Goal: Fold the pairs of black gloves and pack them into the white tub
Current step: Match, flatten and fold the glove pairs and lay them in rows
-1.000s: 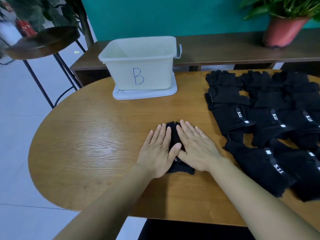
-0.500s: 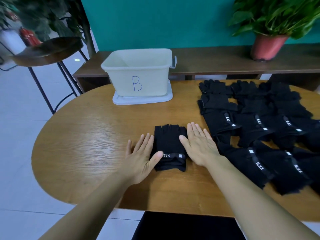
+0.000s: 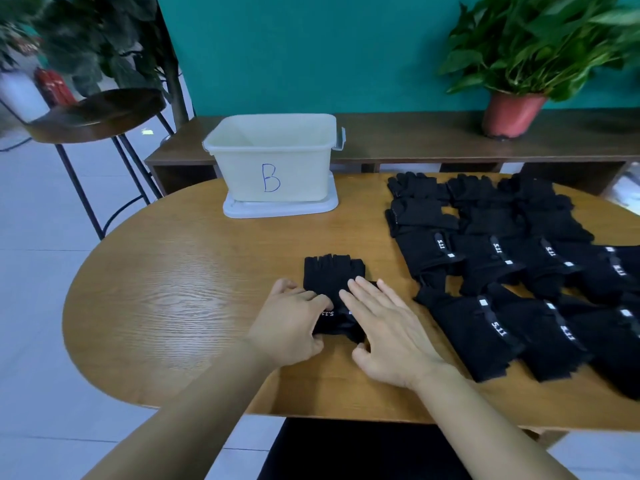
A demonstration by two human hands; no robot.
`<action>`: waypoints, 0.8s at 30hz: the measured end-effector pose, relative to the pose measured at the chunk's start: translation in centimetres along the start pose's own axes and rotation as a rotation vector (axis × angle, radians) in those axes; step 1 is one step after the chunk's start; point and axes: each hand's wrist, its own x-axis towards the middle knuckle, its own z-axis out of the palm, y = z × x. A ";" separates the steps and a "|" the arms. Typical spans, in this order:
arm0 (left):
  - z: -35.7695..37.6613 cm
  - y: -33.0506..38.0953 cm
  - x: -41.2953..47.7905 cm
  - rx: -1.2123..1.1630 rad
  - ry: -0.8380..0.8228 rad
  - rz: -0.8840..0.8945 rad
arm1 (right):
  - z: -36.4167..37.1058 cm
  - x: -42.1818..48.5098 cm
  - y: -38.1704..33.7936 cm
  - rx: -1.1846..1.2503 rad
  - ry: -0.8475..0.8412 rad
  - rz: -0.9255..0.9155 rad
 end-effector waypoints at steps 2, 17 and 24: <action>0.2 0.0 0.1 -0.030 0.030 -0.005 | 0.0 0.1 0.0 0.016 -0.011 -0.013; -2.2 0.1 -0.5 -0.531 -0.278 -0.215 | -1.2 0.5 0.2 0.356 0.077 0.271; -1.0 0.2 -1.0 -0.959 -0.130 -0.377 | -1.0 0.0 0.7 0.501 0.061 0.361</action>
